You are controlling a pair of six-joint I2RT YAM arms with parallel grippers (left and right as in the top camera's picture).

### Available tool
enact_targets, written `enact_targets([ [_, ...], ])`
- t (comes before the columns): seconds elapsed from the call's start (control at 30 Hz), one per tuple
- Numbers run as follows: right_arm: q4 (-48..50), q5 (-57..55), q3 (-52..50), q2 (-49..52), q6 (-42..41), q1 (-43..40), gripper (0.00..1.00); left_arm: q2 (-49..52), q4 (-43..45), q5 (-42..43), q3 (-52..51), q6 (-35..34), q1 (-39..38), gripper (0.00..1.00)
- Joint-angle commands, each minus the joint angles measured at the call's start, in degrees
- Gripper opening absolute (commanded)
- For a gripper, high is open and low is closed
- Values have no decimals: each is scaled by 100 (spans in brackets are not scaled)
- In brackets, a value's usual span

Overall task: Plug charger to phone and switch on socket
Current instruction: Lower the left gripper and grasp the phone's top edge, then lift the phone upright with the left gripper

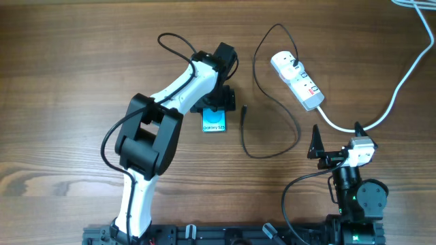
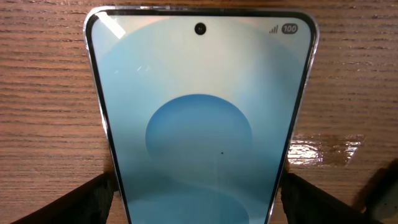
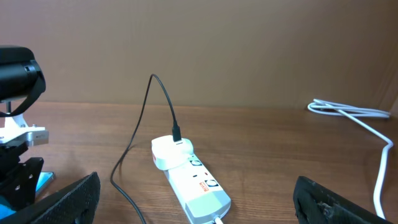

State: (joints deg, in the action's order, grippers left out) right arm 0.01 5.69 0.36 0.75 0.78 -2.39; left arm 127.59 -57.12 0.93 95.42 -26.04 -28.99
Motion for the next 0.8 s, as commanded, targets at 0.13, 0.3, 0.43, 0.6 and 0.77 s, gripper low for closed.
enact_targets([
  [0.13,15,-55,-4,-11,59,20,100,243,2,-142,-249,9,-42,80],
  [0.3,15,-55,-4,-11,57,20,100,243,-24,-404,-249,4,-223,83],
  [0.43,15,-55,-4,-11,59,20,100,245,-11,-402,-254,2,-251,84],
  [0.6,15,-55,-4,-11,61,20,100,245,-35,-402,-254,-17,-251,83],
  [0.77,15,-55,-4,-11,61,20,100,245,-35,-404,-254,-15,-236,83],
])
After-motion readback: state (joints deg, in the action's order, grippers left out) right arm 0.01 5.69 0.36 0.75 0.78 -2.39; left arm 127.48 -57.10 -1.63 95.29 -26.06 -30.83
